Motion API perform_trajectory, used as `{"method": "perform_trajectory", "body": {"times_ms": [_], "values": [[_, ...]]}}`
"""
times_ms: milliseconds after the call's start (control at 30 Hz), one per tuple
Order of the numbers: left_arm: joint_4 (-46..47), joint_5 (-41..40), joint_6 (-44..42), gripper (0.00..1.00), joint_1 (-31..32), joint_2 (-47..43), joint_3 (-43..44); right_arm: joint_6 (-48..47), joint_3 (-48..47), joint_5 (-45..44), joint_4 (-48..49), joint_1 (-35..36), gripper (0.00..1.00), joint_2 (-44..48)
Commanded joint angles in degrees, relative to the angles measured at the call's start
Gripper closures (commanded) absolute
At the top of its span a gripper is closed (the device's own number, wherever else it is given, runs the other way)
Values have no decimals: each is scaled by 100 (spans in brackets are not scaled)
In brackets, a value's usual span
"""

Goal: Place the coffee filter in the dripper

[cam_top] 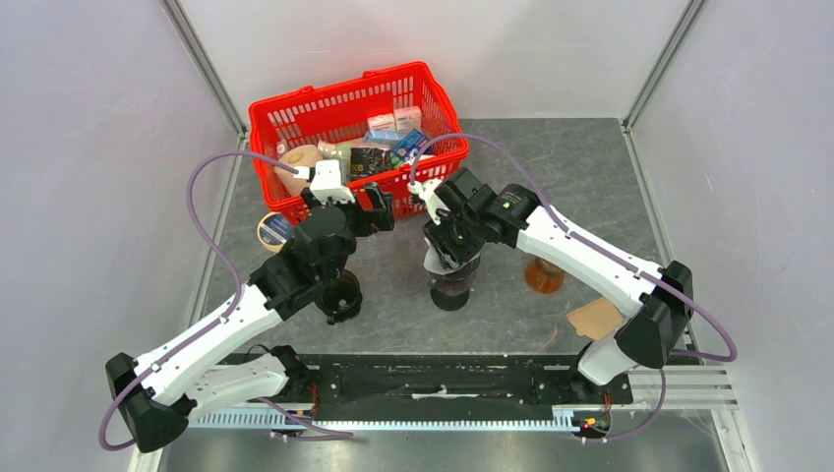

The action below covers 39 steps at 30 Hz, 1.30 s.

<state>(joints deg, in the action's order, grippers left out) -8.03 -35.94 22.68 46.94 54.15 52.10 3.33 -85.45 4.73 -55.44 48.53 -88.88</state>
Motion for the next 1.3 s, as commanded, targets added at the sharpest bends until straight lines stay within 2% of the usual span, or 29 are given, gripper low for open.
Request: {"method": "perform_trajectory", "body": {"times_ms": [0, 433, 633, 733, 933, 1100, 1267], "values": [[263, -150, -174, 0, -35, -106, -33, -127, -68, 84, -167, 25, 53, 8], [241, -158, -205, 0, -35, -81, -32, -221, -60, 107, -224, 25, 45, -58], [225, -172, -199, 0, -36, -85, -34, -204, -68, 91, -240, 25, 46, -79], [223, -176, -196, 0, -36, -94, -41, -185, -68, 93, -242, 25, 42, -86], [216, -202, -195, 0, -31, -89, -41, -184, -86, 68, -251, 29, 41, -90], [221, -202, -203, 0, -36, -85, -41, -187, -86, 109, -257, 33, 46, -68], [223, -202, -198, 0, -36, -87, -42, -206, -95, 156, -254, 31, 56, -72]]}}
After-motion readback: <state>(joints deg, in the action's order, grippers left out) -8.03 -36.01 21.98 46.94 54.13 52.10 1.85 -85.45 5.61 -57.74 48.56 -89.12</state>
